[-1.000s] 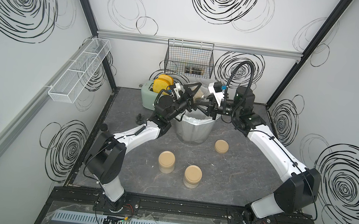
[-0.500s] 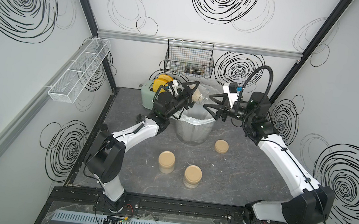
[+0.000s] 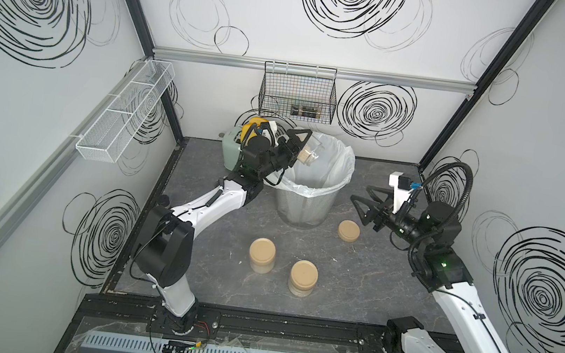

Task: Empty moldy rice from jars
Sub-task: Pour the moldy rice from the jar into the trash bin.

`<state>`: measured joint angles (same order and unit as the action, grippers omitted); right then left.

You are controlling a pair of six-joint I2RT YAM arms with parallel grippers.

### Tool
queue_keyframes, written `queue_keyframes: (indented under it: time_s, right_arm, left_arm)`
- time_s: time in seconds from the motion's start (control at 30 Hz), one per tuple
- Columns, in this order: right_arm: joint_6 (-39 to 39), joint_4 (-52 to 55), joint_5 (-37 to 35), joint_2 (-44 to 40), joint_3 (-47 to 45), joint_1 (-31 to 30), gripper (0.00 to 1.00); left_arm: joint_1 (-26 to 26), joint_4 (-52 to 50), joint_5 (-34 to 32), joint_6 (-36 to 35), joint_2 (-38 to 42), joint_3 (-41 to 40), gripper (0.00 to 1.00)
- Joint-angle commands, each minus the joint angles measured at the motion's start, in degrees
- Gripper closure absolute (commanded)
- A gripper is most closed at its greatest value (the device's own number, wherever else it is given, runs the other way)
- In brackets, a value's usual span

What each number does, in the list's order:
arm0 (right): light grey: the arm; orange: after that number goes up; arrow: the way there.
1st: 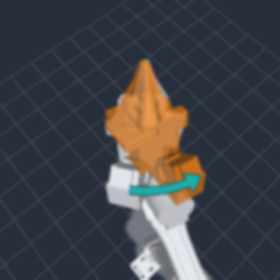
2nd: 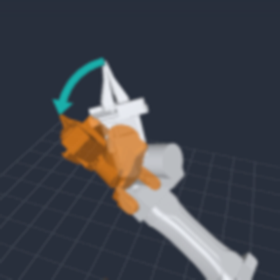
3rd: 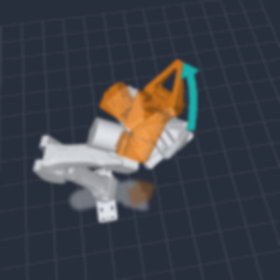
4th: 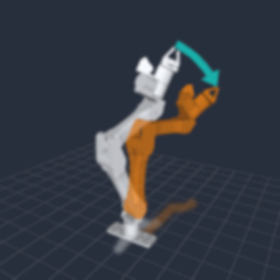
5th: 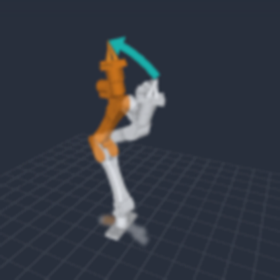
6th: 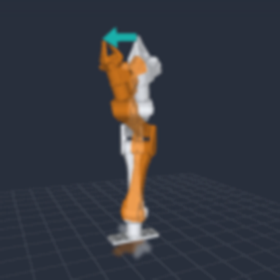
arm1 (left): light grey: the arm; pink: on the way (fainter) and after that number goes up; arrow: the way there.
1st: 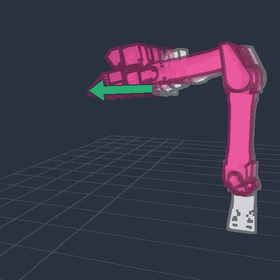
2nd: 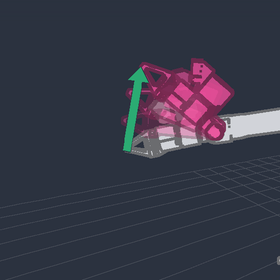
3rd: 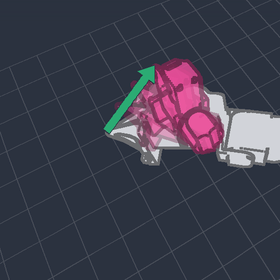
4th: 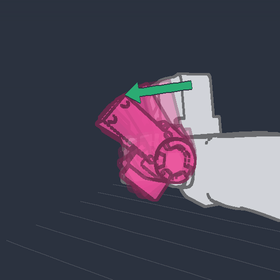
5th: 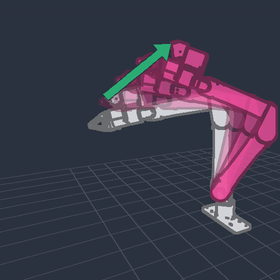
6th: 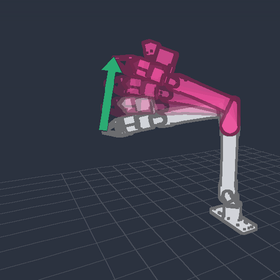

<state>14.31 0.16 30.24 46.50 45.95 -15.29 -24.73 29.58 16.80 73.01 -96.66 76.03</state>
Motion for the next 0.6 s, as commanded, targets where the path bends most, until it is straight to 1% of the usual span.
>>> queue_keyframes:
  time_s: [0.0,0.13,0.33,0.4,0.47,0.57]
  right_arm:
    - [4.3,3.1,-3.9,-3.5,-4.4,0.3,0.21]
    - [7.2,4.6,-5.5,-5.4,-7.9,0.3,0.21]
    - [9.4,5.5,-5.2,-5.7,-11.0,0.3,0.22]
    - [9.9,4.0,-3.9,-5.8,-12.4,0.3,0.22]
    - [11.4,2.7,-4.3,-5.6,-13.5,0.3,0.22]
    - [12.7,-0.2,-3.6,-5.0,-14.9,0.3,0.22]
  left_arm:
    - [0.3,4.5,1.2,-6.1,0.9,5.1,0.17]
    - [0.3,0.1,1.3,-9.6,1.4,5.4,0.17]
    - [0.2,-2.4,0.8,-13.0,2.6,4.7,0.17]
    - [0.3,-3.0,0.7,-13.8,3.0,4.7,0.17]
    - [0.3,-2.4,0.7,-12.8,3.5,3.8,0.17]
    - [0.3,-3.6,1.1,-14.3,3.9,4.3,0.17]
